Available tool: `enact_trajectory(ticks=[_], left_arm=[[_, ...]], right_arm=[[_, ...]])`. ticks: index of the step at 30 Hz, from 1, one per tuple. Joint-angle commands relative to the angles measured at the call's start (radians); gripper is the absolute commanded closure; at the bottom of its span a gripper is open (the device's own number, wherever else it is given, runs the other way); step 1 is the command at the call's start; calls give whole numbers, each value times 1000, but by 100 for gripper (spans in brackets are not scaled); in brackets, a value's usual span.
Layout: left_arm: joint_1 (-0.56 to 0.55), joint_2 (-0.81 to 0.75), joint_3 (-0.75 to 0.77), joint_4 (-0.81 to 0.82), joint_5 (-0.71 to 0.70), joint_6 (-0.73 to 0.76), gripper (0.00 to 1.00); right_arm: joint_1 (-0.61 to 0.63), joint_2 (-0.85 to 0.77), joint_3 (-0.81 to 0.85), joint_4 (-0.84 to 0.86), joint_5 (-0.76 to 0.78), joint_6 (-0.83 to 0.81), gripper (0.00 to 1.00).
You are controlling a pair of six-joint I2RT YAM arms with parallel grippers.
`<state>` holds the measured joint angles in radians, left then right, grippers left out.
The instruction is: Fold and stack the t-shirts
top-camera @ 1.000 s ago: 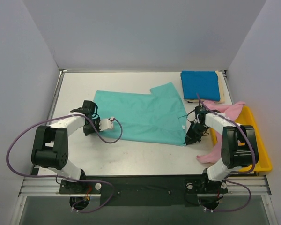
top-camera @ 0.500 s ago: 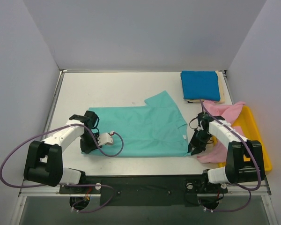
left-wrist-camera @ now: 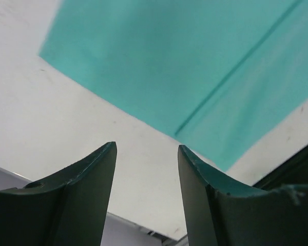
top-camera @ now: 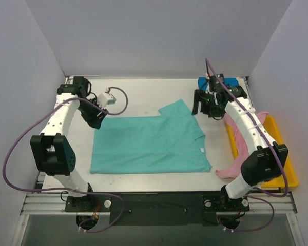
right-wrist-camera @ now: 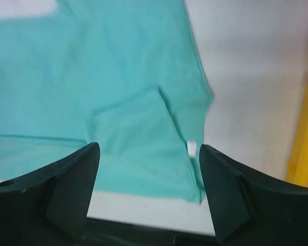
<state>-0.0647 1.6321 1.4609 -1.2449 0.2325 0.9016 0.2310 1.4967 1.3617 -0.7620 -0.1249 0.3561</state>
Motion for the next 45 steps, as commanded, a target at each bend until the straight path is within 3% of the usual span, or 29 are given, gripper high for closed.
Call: enact_trajectory(ticks=[1, 6, 8, 11, 14, 20, 25, 29, 35, 38, 45], left_arm=[[129, 179, 238, 22, 235, -278, 39], [190, 302, 279, 174, 231, -415, 39], [198, 340, 297, 209, 199, -431, 39], [198, 389, 319, 231, 177, -435, 39], [201, 422, 323, 237, 189, -434, 39], [200, 472, 329, 228, 192, -402, 39], [201, 505, 354, 202, 209, -348, 39], [201, 560, 436, 153, 200, -291, 38], [195, 731, 688, -28, 237, -149, 36], [183, 793, 763, -123, 237, -55, 36], [167, 857, 782, -205, 215, 37, 39]], right_arm=[[16, 254, 336, -13, -33, -259, 28], [19, 604, 779, -28, -88, -327, 30], [21, 782, 918, -26, -101, -322, 31], [19, 922, 1054, 13, -130, -290, 32], [21, 997, 1033, 127, -133, -254, 33], [8, 1077, 1021, 129, -122, -174, 40], [4, 1111, 1011, 128, -133, -174, 56], [4, 1123, 1031, 128, -134, -177, 62], [-4, 1108, 1033, 139, -130, -175, 100], [-2, 1068, 998, 165, -142, -186, 100], [-2, 1011, 962, 184, -168, -181, 100]])
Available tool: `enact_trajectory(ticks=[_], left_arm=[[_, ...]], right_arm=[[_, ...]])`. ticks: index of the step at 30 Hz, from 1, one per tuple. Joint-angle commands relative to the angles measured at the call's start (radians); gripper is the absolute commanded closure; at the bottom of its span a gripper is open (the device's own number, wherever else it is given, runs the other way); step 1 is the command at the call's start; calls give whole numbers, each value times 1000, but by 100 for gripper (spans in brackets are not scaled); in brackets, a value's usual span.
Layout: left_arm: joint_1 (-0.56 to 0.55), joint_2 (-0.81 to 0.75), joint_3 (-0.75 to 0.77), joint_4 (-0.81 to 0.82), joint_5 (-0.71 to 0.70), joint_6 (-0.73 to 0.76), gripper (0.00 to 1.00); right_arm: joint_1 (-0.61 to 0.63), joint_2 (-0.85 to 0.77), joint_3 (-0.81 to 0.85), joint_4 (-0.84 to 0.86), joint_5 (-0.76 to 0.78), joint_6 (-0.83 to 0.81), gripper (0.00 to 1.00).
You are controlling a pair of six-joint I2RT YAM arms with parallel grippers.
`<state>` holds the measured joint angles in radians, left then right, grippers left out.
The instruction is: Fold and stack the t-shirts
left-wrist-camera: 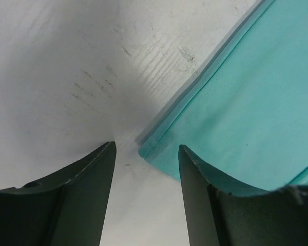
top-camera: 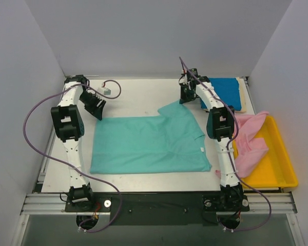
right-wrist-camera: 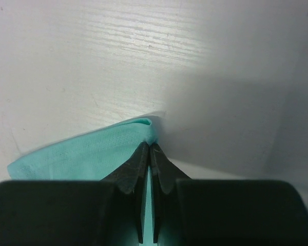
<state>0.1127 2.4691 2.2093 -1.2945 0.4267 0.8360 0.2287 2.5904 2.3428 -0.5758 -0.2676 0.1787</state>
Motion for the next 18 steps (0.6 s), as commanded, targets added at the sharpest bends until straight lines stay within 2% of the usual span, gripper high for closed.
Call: enact_trajectory(ticks=[1, 2, 4, 5, 8, 12, 18], left_arm=[[-11, 22, 35, -157, 21, 107, 41], [-10, 22, 33, -155, 15, 107, 45], [-11, 24, 35, -149, 15, 106, 63], [-11, 22, 36, -150, 20, 106, 78], [-13, 7, 44, -204, 78, 142, 99], [-11, -59, 6, -276, 118, 202, 100], [-1, -272, -186, -160, 116, 218, 100]], right_arm=[[0, -93, -20, 1, -27, -1, 100], [0, -96, -26, 2, -30, -2, 100], [0, -113, -39, 7, -38, -1, 100], [0, -124, -43, 11, -39, -1, 100], [-3, -148, -65, 11, -53, 4, 100], [-9, -222, -126, 11, -88, 15, 100], [-9, -465, -390, 10, -145, 13, 100]])
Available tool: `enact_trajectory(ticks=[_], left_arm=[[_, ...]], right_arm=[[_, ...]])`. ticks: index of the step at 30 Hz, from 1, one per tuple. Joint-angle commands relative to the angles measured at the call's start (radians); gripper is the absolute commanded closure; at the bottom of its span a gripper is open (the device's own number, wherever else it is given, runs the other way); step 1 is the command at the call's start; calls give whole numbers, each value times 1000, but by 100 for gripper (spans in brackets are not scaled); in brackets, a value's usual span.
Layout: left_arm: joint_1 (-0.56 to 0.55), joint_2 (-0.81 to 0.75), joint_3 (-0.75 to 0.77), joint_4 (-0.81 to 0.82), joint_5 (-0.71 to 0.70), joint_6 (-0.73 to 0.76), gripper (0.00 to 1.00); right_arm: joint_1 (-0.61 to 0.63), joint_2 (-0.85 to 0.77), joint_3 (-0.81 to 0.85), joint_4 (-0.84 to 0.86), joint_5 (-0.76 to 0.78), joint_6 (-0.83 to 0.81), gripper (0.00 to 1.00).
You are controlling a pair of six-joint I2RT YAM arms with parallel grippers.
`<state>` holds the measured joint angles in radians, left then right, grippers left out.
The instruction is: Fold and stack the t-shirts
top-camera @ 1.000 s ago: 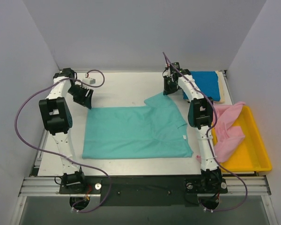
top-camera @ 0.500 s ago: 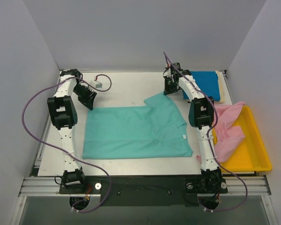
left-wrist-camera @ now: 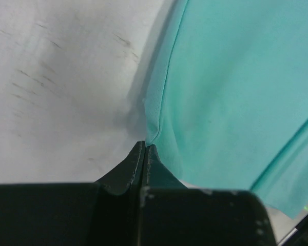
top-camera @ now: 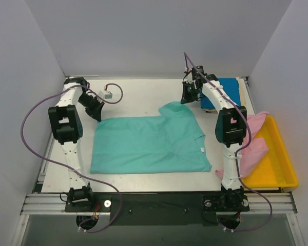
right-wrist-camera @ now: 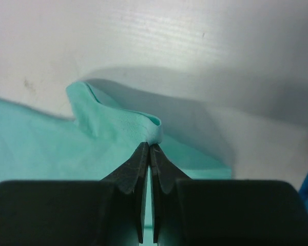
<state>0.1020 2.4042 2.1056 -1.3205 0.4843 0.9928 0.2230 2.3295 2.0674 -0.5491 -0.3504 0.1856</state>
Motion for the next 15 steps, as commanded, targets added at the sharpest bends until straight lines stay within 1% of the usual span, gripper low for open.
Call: enact_trajectory(ticks=[1, 4, 5, 6, 8, 11, 12, 15], left_arm=[[10, -255, -105, -120, 65, 69, 100], [8, -333, -215, -103, 56, 93, 100], [7, -364, -237, -103, 42, 99, 100], [8, -378, -275, -105, 34, 115, 100], [10, -424, -344, -95, -4, 132, 100], [8, -493, -470, -85, -33, 153, 100], [7, -501, -490, -82, -42, 158, 100], [7, -542, -587, -66, -56, 167, 100]], right_arm=[[-4, -228, -177, -18, -77, 5, 100], [-2, -362, -328, -32, -107, 6, 100], [1, -399, -404, -34, -107, 5, 100], [3, -462, -436, -40, -107, 8, 100], [7, -549, -582, -44, -107, 21, 100], [21, -642, -710, -66, -114, 46, 100], [29, -682, -774, -75, -124, 57, 100], [42, -740, -894, -72, -122, 69, 100]])
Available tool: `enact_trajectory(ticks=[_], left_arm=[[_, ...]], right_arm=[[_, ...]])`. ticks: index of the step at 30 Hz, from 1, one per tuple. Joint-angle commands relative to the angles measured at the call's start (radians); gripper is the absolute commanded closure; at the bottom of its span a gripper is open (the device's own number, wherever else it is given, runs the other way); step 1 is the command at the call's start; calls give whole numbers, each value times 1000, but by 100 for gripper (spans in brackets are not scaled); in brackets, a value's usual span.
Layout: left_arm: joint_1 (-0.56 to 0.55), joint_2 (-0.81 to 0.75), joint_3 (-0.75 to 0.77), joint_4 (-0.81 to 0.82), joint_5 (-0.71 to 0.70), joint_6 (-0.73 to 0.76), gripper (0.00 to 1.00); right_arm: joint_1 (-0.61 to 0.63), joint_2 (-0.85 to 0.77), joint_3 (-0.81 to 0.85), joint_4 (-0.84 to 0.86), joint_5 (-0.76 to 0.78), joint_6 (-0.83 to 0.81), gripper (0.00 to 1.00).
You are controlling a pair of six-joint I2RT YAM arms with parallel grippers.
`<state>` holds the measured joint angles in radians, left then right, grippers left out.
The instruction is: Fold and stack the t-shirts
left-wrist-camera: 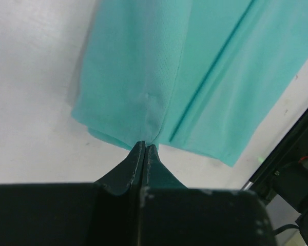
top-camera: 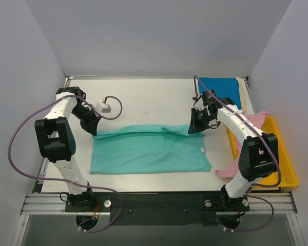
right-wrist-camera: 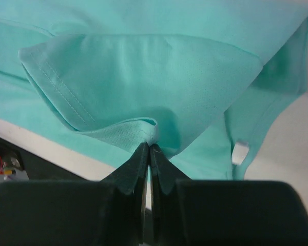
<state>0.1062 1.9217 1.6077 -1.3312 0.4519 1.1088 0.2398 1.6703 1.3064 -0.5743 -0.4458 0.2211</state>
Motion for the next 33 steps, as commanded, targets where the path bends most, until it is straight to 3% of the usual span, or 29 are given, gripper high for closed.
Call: enact_trajectory(ticks=[1, 11, 20, 26, 33], left_arm=[[3, -67, -104, -36, -35, 51, 100], [3, -67, -115, 36, -107, 59, 100], [-22, -110, -37, 270, -96, -10, 100], [-31, -110, 3, 233, -68, 6, 100], [-26, -125, -141, 219, -113, 71, 100]], right_arm=[[27, -93, -175, -45, -22, 38, 100], [26, -70, -170, -93, 38, -14, 100], [24, -115, -49, -279, 65, -65, 100], [29, -190, -142, -302, 39, -23, 100], [67, -221, -308, -199, 7, 50, 100]])
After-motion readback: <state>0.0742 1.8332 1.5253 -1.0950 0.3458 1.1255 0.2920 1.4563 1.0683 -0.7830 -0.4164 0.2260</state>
